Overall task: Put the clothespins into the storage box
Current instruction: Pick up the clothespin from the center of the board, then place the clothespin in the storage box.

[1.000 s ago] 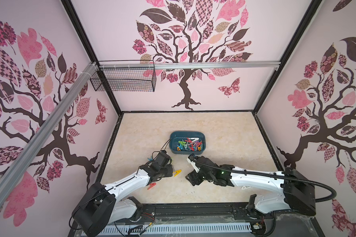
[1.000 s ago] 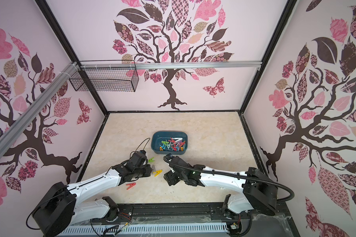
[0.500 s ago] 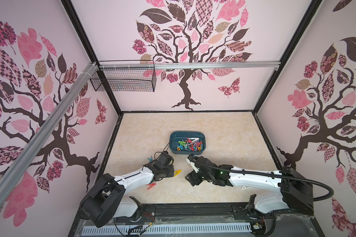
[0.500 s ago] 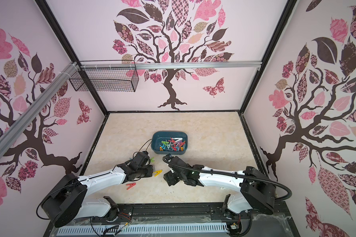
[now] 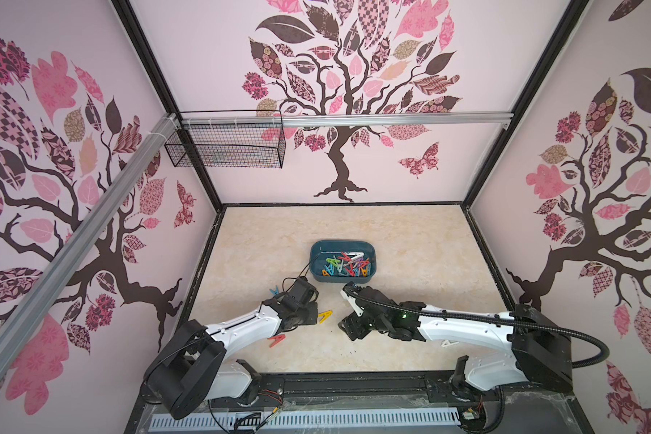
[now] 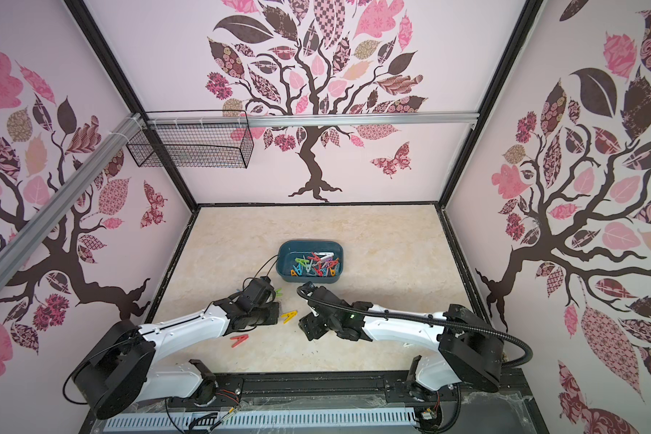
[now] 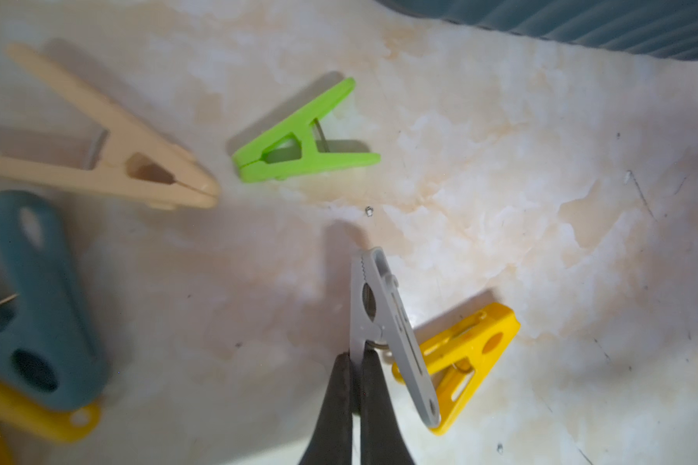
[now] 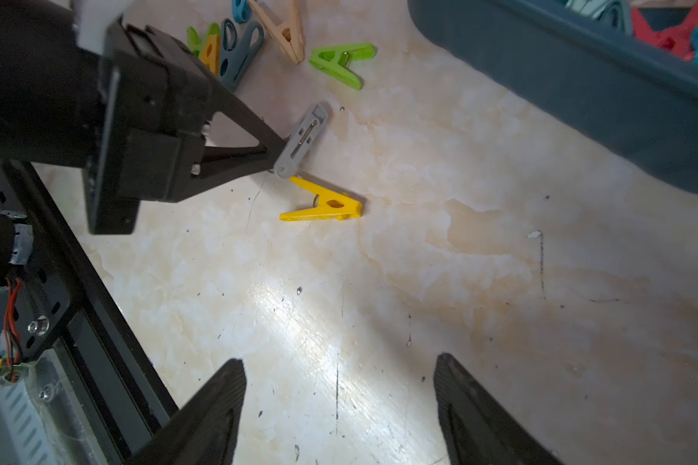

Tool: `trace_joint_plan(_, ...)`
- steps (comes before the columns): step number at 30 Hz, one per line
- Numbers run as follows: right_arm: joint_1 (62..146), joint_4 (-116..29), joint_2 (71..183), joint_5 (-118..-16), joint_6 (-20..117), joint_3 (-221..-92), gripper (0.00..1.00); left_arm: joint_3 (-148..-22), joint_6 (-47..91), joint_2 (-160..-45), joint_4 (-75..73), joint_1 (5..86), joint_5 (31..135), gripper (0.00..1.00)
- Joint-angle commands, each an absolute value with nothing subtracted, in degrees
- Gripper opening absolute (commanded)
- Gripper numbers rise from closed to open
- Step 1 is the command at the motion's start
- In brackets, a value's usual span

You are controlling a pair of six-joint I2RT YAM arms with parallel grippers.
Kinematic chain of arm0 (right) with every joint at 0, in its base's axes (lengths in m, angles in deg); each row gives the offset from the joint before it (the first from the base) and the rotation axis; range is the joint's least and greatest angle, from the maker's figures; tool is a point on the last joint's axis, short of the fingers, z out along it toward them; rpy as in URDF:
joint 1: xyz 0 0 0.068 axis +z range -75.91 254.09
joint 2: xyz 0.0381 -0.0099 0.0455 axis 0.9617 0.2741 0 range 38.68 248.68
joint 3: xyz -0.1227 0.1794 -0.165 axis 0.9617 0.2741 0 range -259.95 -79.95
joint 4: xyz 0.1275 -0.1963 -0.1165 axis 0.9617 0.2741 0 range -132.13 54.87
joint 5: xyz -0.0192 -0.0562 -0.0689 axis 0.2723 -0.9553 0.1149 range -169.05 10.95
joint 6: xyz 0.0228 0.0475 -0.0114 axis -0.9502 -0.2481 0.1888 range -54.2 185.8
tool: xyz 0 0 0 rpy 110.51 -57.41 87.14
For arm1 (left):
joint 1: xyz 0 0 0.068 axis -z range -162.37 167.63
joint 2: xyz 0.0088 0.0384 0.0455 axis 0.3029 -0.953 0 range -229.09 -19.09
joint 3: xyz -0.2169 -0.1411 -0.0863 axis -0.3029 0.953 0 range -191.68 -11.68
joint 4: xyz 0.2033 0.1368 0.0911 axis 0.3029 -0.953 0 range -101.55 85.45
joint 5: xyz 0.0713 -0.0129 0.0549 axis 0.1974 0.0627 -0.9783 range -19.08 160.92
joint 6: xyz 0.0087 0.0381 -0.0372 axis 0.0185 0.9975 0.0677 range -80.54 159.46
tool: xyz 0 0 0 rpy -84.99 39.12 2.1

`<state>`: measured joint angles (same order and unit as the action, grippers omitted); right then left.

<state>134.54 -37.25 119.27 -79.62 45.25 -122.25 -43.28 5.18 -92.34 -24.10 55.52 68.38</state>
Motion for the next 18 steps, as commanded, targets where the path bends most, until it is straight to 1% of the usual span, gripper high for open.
trace_joint_plan(1,134.56,-37.08,117.97,-81.94,46.26,-121.97,0.77,-48.35,6.71,-88.05,-28.99,55.62,65.22,0.0)
trace_joint_plan(3,134.49,-36.87,117.61,-83.45,47.11,-122.34,0.77,-50.67,7.89,-87.39,-30.09,55.44,64.57,0.0)
trace_joint_plan(6,133.61,-36.4,117.04,-85.98,47.96,-122.92,0.78,-54.99,10.28,-89.29,-29.48,54.54,64.36,0.0)
trace_joint_plan(9,130.8,-36.17,116.64,-86.95,47.07,-123.01,0.78,-59.64,12.91,-94.2,-27.0,51.94,66.01,0.0)
trace_joint_plan(13,125.79,-35.98,117.06,-85.27,44.13,-123.59,0.78,-65.91,16.34,-101.15,-22.99,49.22,66.95,0.0)
trace_joint_plan(17,125.3,-36.54,118.64,-86.03,43.72,-125.15,0.78,-71.08,19.06,-106.87,-20.1,47.99,66.86,0.0)
trace_joint_plan(18,125.29,-36.74,119.27,-85.75,43.65,-125.45,0.78,-72.51,19.33,-108.38,-19.92,47.65,66.56,0.01)
